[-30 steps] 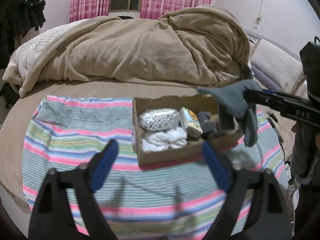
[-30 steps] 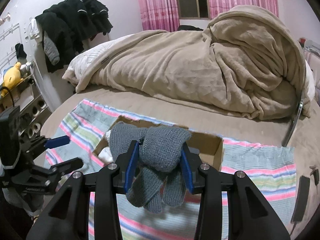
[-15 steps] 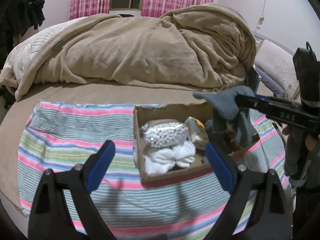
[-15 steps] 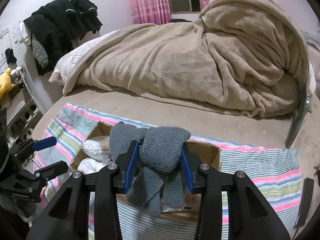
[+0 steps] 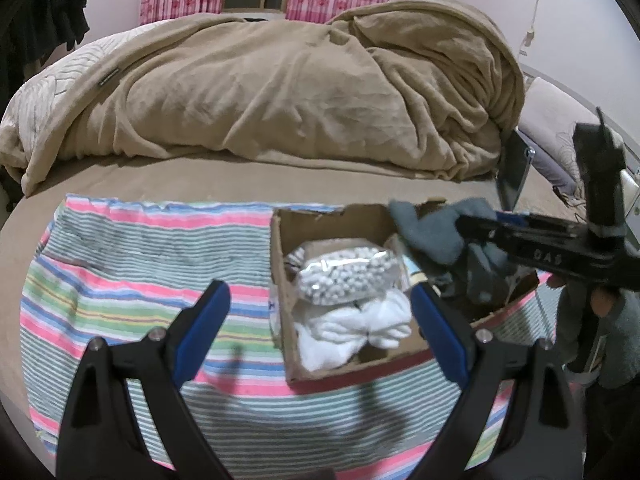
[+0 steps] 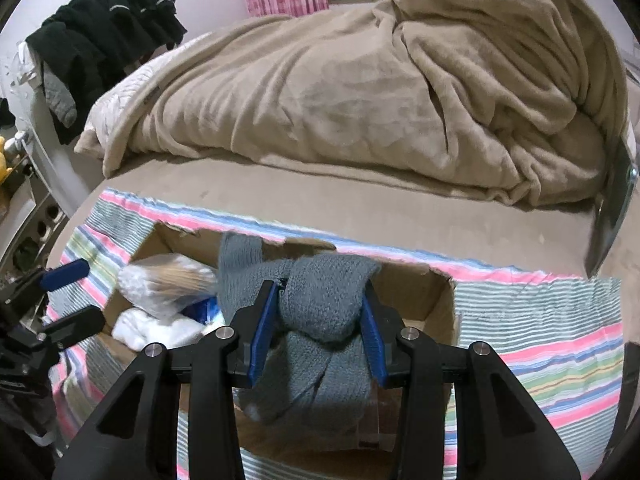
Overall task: Organize objects
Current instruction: 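Lower the grey mitten into the box and open the right tool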
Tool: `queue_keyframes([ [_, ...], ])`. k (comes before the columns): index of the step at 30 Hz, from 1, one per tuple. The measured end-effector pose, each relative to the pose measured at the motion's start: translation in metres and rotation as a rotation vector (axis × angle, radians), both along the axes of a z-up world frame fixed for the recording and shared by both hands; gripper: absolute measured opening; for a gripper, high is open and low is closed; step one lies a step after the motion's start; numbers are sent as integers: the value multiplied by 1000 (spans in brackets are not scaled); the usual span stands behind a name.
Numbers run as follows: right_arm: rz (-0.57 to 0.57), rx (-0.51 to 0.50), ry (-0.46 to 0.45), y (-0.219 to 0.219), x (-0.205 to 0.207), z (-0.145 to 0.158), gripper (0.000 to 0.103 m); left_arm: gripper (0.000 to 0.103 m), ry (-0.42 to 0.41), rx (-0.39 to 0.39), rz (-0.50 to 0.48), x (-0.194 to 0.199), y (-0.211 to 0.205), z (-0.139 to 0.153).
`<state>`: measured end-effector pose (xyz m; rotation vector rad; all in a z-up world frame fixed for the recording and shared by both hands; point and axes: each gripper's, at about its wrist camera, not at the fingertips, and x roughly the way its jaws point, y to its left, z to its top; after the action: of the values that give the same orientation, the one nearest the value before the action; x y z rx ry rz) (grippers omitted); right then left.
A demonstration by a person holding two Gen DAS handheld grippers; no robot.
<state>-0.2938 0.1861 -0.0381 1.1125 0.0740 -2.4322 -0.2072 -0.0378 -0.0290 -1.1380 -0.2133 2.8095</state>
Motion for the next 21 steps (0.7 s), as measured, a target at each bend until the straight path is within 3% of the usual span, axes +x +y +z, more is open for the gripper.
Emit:
queue_keyframes([
  [13, -19, 37, -23, 1, -9, -19, 45, 93, -21, -25, 0, -6, 3, -10],
  [21, -29, 21, -4, 5, -3, -9, 53, 93, -20, -26, 3, -3, 3, -8],
])
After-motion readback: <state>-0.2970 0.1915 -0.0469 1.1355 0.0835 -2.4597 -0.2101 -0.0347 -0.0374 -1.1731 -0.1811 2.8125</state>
